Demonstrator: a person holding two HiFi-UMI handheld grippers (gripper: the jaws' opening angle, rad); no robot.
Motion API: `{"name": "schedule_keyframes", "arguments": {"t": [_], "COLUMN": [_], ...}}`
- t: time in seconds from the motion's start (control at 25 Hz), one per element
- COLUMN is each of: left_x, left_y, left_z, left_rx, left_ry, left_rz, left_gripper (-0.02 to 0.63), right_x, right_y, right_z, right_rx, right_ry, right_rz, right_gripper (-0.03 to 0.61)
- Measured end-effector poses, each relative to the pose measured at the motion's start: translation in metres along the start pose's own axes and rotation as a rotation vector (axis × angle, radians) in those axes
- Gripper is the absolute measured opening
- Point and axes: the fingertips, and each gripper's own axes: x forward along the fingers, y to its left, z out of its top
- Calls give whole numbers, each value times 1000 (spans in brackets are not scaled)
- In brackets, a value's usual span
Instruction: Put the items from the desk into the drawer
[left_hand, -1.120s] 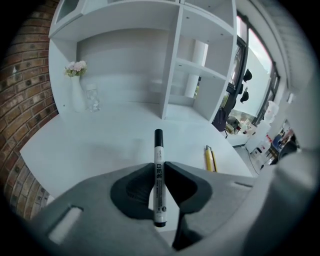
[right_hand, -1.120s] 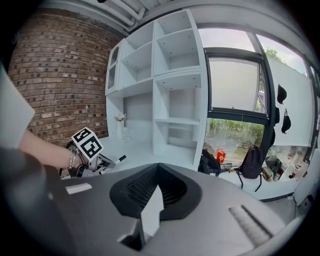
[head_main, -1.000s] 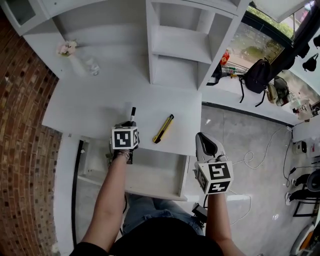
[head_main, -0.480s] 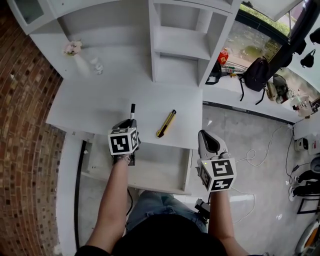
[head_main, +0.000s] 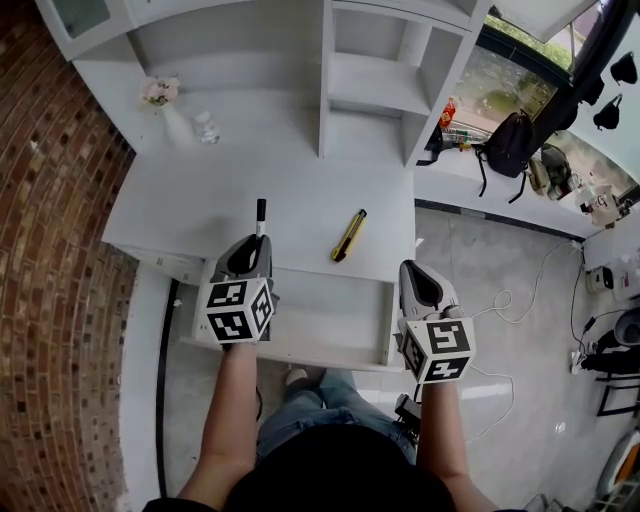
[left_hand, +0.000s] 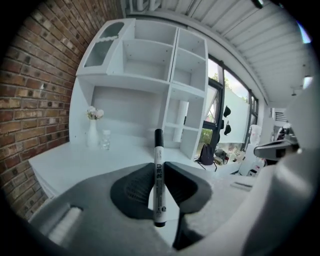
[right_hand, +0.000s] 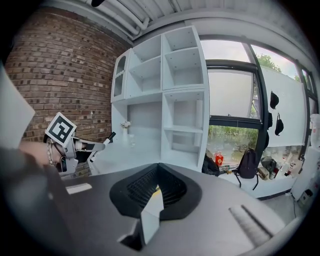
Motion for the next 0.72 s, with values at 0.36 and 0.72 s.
{"name": "schedule_keyframes", "arguments": {"t": [0.36, 0.72], "left_x": [-25, -15], "left_y": [-6, -28], "left_z": [-30, -128], "left_rx": [116, 108], "left_ry": [-63, 129], "left_rz": [-99, -220], "left_gripper": [63, 64], "right_x": [-14, -12], "right_y": [29, 40], "right_z": [-26, -76], "right_rx": [-1, 86], "right_ry": [17, 46], "right_rz": [-24, -44], "right_gripper": [9, 9]}}
